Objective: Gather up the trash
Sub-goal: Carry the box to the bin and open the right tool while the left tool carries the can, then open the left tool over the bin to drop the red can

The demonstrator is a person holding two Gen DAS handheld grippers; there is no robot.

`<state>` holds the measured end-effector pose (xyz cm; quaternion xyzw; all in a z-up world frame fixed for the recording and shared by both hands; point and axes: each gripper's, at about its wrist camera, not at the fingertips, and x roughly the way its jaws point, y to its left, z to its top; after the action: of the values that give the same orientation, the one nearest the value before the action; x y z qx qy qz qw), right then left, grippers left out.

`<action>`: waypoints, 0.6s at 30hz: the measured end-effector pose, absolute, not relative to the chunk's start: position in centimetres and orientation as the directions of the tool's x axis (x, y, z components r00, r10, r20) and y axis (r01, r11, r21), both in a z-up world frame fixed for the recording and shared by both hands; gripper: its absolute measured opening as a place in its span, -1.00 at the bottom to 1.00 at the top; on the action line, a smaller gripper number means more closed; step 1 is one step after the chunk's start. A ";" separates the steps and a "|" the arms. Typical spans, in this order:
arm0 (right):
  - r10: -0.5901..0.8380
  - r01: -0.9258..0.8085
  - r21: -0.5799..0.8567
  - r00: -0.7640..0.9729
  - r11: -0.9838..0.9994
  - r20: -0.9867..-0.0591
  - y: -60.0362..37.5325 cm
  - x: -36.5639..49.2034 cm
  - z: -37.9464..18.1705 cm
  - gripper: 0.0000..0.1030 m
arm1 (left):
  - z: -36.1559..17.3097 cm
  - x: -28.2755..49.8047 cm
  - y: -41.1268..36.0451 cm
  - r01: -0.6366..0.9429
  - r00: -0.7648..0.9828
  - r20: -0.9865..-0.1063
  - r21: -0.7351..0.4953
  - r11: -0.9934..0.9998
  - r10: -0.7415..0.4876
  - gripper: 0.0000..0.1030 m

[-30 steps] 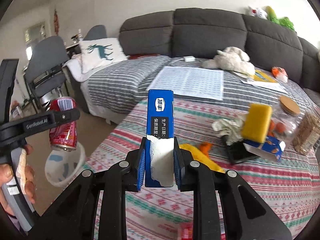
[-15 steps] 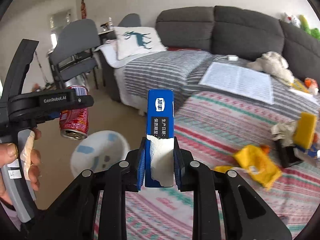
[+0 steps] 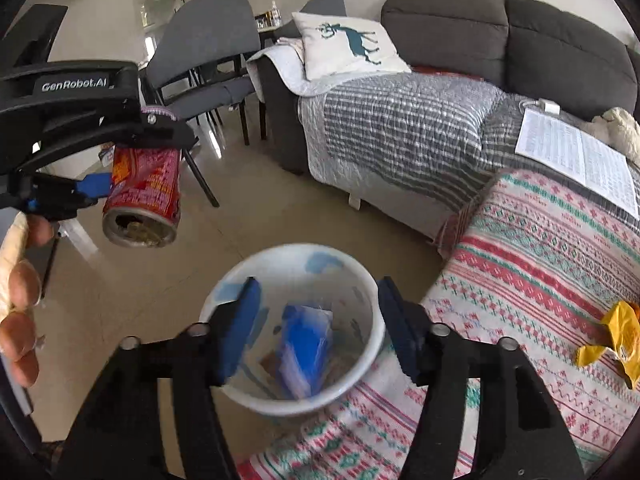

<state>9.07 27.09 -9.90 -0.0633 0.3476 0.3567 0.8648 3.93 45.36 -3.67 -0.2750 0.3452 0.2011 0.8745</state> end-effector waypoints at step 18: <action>0.448 -0.536 0.065 0.626 0.842 -0.638 21.9 10.3 -9.2 0.60 | -9.0 7.5 44.1 -0.530 0.546 -0.834 -0.270 0.804 0.080 0.43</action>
<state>10.28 21.90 -9.16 -0.0654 0.3347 0.2735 0.8994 7.48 44.07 -8.99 -0.2553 0.4407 0.1812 0.8413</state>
